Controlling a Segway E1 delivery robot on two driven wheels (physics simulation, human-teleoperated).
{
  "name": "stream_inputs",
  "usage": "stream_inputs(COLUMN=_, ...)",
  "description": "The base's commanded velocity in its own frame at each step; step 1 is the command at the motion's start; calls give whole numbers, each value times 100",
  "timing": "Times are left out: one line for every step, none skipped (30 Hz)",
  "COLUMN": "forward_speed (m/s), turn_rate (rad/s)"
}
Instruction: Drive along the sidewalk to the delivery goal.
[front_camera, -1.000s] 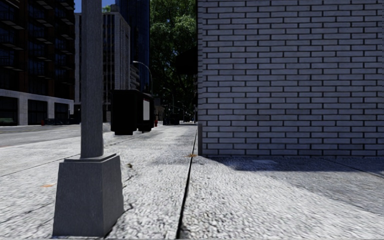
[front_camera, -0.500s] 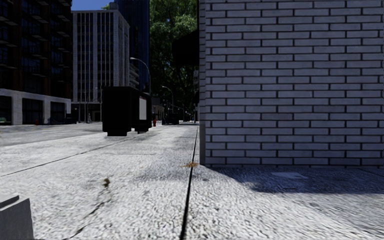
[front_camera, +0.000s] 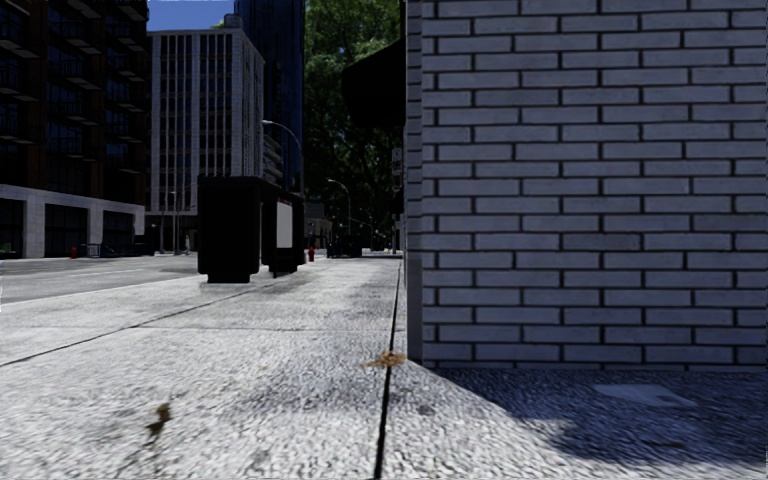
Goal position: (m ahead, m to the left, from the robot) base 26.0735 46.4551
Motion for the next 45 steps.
stream_inputs(forward_speed=124, turn_rate=36)
stream_inputs(forward_speed=125, turn_rate=36)
stream_inputs(forward_speed=125, turn_rate=37)
stream_inputs(forward_speed=125, turn_rate=37)
stream_inputs(forward_speed=125, turn_rate=37)
stream_inputs(forward_speed=125, turn_rate=37)
stream_inputs(forward_speed=125, turn_rate=38)
stream_inputs(forward_speed=126, turn_rate=45)
stream_inputs(forward_speed=126, turn_rate=45)
stream_inputs(forward_speed=127, turn_rate=45)
stream_inputs(forward_speed=127, turn_rate=45)
stream_inputs(forward_speed=127, turn_rate=45)
stream_inputs(forward_speed=127, turn_rate=45)
stream_inputs(forward_speed=127, turn_rate=45)
stream_inputs(forward_speed=127, turn_rate=46)
stream_inputs(forward_speed=127, turn_rate=49)
stream_inputs(forward_speed=127, turn_rate=54)
stream_inputs(forward_speed=127, turn_rate=54)
stream_inputs(forward_speed=127, turn_rate=56)
stream_inputs(forward_speed=127, turn_rate=56)
stream_inputs(forward_speed=128, turn_rate=55)
stream_inputs(forward_speed=129, turn_rate=55)
stream_inputs(forward_speed=129, turn_rate=55)
stream_inputs(forward_speed=131, turn_rate=55)
stream_inputs(forward_speed=135, turn_rate=55)
stream_inputs(forward_speed=200, turn_rate=55)
stream_inputs(forward_speed=200, turn_rate=55)
stream_inputs(forward_speed=200, turn_rate=55)
stream_inputs(forward_speed=200, turn_rate=55)
stream_inputs(forward_speed=200, turn_rate=55)
stream_inputs(forward_speed=200, turn_rate=55)
stream_inputs(forward_speed=200, turn_rate=55)
stream_inputs(forward_speed=200, turn_rate=55)
stream_inputs(forward_speed=200, turn_rate=50)
stream_inputs(forward_speed=200, turn_rate=42)
stream_inputs(forward_speed=200, turn_rate=0)
stream_inputs(forward_speed=200, turn_rate=0)
stream_inputs(forward_speed=200, turn_rate=-1)
stream_inputs(forward_speed=200, turn_rate=-1)
stream_inputs(forward_speed=200, turn_rate=-16)
stream_inputs(forward_speed=200, turn_rate=-27)
stream_inputs(forward_speed=200, turn_rate=-33)
stream_inputs(forward_speed=200, turn_rate=-45)
stream_inputs(forward_speed=200, turn_rate=-45)
stream_inputs(forward_speed=200, turn_rate=-56)
